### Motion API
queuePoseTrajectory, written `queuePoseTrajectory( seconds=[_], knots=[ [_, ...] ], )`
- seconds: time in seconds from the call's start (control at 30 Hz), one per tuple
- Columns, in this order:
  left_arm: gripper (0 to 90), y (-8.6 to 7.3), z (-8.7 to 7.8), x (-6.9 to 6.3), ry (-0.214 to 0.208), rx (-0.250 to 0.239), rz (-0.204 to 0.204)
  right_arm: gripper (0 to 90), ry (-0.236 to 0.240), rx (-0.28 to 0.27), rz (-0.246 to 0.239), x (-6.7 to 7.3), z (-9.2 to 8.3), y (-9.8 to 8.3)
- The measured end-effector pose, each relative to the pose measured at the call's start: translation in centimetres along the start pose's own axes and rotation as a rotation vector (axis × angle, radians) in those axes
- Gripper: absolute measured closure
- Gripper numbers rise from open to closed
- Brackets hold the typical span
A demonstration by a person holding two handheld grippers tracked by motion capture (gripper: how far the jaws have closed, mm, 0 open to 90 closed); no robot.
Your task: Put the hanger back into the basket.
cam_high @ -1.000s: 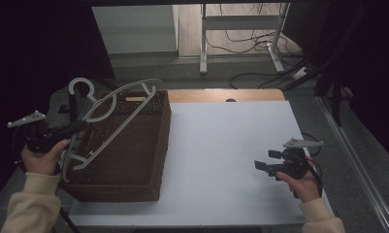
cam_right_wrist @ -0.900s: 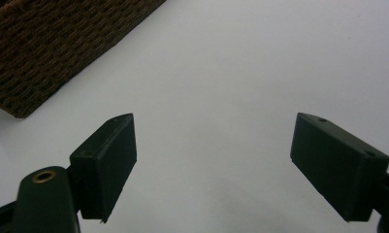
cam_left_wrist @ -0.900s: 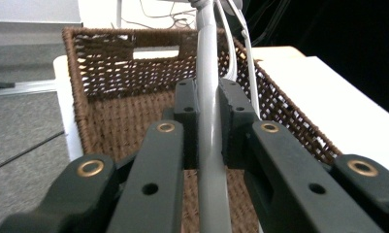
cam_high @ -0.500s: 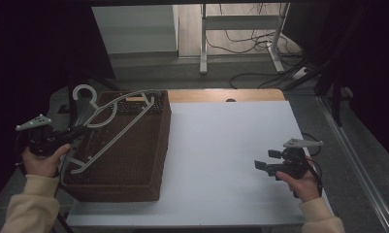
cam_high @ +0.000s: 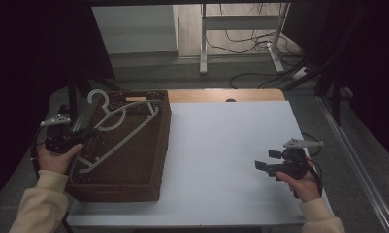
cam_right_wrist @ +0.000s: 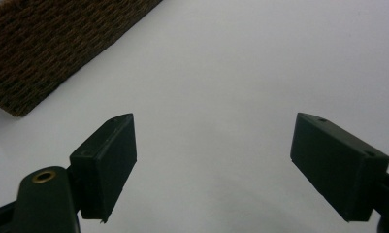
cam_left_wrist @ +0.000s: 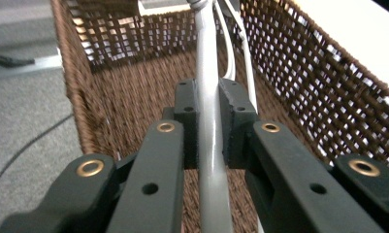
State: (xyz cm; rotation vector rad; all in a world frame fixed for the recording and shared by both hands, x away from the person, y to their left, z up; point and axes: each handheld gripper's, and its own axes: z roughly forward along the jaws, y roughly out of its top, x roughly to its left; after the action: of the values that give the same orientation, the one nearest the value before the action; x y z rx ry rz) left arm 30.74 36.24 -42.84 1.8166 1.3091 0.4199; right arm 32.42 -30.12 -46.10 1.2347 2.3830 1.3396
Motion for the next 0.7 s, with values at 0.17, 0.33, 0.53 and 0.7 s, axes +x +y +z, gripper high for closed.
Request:
queuePoseTrajectory(
  seconds=[0.17, 0.33, 0.53, 0.7],
  knots=[
    [41.7, -0.1, 0.6, -0.2, -0.02, 0.048, 0.003, 16.9, 0.0, 0.001, 0.0, 0.0, 0.0, 0.0],
    [24.8, 0.1, 0.4, -1.7, -0.018, 0.051, 0.054, 16.8, 0.002, 0.002, -0.001, 0.0, 0.0, 0.0],
    [17.3, -0.2, 0.0, -3.8, -0.104, 0.021, 0.078, 16.7, 0.003, 0.002, -0.001, 0.0, 0.0, 0.0],
    [17.1, -0.6, -0.2, -5.9, -0.152, -0.001, 0.112, 16.4, 0.001, -0.004, -0.003, 0.0, 0.0, 0.0]
  ],
)
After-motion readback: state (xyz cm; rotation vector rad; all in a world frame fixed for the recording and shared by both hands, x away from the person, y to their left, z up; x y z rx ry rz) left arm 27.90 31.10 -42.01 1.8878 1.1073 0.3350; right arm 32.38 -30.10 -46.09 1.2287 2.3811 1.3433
